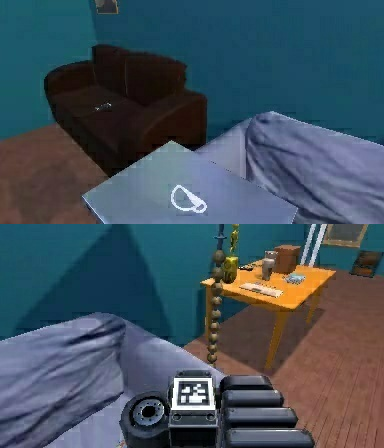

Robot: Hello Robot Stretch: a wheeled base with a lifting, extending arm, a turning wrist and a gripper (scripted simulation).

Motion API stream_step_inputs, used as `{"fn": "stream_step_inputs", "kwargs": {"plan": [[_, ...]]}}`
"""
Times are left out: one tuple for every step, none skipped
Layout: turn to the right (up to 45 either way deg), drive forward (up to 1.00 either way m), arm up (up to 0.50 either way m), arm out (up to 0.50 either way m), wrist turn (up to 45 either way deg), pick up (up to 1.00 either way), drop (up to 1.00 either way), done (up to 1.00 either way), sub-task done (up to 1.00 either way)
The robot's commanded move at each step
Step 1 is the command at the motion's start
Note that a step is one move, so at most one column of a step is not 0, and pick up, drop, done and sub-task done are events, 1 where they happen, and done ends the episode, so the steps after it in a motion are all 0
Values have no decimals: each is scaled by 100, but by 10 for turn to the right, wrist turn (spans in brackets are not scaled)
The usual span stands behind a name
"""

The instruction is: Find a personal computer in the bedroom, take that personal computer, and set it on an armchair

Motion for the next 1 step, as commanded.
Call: {"fn": "stream_step_inputs", "kwargs": {"plan": [[420, 0, 0, 0, 0, 0, 0, 0, 0]]}}
